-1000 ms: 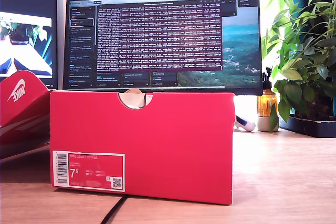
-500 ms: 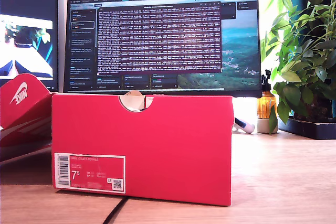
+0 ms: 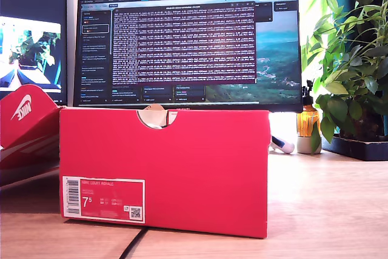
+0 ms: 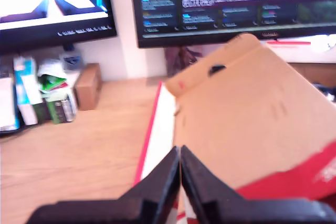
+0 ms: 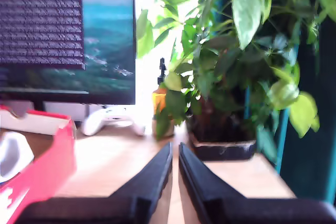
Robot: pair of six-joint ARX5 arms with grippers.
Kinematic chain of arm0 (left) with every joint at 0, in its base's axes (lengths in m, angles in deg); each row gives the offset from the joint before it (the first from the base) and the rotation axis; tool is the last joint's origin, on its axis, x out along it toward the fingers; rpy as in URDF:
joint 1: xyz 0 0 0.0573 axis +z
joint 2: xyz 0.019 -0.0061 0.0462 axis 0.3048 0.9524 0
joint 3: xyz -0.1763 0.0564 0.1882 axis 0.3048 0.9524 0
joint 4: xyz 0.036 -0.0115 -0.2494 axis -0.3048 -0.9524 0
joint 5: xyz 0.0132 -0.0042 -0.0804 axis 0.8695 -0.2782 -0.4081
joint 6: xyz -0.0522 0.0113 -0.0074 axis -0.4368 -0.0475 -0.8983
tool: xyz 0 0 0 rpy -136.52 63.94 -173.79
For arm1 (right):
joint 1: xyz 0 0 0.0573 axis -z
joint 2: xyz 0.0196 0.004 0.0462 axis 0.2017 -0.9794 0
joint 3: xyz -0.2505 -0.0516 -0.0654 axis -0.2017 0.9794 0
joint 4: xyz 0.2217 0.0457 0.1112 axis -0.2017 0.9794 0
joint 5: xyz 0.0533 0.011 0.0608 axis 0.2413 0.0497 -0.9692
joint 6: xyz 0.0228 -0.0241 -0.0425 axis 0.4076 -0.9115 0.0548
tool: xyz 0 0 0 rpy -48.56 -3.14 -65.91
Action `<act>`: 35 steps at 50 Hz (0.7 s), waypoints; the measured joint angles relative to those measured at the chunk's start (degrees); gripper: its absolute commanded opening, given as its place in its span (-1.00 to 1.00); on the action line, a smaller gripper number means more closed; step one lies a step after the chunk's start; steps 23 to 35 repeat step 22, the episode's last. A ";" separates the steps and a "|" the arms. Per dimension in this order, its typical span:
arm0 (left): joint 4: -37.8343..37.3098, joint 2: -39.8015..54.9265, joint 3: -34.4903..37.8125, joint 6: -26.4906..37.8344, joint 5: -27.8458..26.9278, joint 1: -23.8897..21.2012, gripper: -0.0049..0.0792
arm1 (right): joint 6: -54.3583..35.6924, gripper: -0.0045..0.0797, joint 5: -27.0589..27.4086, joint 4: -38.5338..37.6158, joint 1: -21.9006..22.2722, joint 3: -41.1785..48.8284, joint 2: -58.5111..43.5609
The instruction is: Pack the blue shoes by picking the first shoe and placing it inside the red shoebox, left side, then picking and rotating the second shoe and placing it in the shoebox
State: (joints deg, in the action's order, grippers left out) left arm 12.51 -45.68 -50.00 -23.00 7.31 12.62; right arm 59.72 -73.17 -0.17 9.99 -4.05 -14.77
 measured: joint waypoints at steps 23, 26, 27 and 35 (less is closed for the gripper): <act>-4.31 0.00 0.00 -0.09 0.07 0.00 -0.93 | 1.46 -0.91 -0.02 13.27 0.00 0.11 -0.02; -4.31 0.00 0.00 -0.09 0.07 0.00 -0.93 | 1.46 -0.91 -0.02 13.27 0.00 0.11 -0.02; -4.31 0.00 0.00 -0.09 0.07 0.00 -0.93 | 1.46 -0.91 -0.02 13.27 0.00 0.11 -0.02; -4.31 0.00 0.00 -0.09 0.07 0.00 -0.93 | 1.46 -0.91 -0.02 13.27 0.00 0.11 -0.02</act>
